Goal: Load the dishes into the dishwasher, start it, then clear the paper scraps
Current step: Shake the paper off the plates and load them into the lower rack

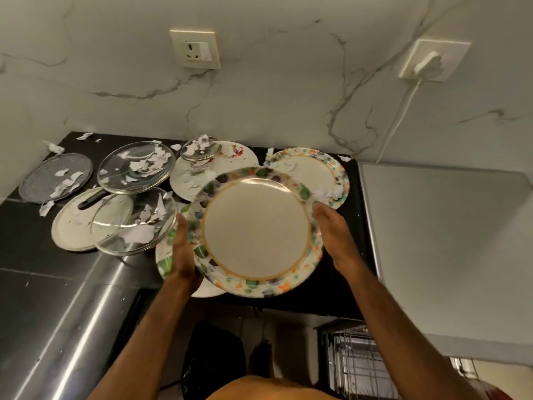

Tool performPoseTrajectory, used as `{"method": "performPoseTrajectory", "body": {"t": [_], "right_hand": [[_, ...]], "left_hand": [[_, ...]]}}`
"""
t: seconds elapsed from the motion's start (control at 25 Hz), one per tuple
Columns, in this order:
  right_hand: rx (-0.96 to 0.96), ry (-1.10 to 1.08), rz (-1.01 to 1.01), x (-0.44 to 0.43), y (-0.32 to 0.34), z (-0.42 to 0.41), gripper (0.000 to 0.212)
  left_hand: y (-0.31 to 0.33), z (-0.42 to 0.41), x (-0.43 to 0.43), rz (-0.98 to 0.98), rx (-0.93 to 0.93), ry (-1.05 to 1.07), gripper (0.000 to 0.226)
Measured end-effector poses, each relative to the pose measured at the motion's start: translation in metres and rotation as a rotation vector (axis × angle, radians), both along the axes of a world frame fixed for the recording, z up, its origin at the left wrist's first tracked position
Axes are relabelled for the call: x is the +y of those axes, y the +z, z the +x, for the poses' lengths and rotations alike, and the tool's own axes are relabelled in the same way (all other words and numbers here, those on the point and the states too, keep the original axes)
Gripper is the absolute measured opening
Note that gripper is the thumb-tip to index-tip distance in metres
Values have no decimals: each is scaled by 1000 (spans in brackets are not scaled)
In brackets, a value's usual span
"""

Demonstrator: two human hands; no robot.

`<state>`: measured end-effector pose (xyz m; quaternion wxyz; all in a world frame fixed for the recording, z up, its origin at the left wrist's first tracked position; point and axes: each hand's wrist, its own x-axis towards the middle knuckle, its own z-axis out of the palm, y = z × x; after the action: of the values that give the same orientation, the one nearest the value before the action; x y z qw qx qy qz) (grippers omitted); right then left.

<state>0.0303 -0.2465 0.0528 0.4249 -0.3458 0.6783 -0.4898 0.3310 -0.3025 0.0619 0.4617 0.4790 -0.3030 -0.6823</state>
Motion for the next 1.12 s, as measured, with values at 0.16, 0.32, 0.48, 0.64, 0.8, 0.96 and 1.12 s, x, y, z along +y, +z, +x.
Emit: {"method": "performPoseTrajectory", "body": {"t": [0.16, 0.32, 0.48, 0.64, 0.8, 0.96, 1.12], "right_hand": [[40, -283, -44, 51, -3, -46, 28], [24, -576, -59, 137, -18, -97, 24], [-18, -827, -65, 214, -25, -124, 19], [-29, -1104, -88, 314, -42, -148, 25], [-60, -1386, -96, 410, -46, -162, 17], [-105, -1622, -48, 496, -64, -172, 20], [-140, -1719, 189, 560, -94, -194, 18]], "left_hand": [[14, -73, -6, 33, -34, -258, 62], [15, -166, 8, 32, -159, -491, 44], [3, -241, 34, -45, -220, -729, 35], [3, -335, 100, -147, -275, -973, 29], [-1, -420, 171, -318, -269, -1276, 25], [-13, -492, 253, -409, -245, -1487, 19], [-34, -554, 323, -502, -253, -1665, 22]]}}
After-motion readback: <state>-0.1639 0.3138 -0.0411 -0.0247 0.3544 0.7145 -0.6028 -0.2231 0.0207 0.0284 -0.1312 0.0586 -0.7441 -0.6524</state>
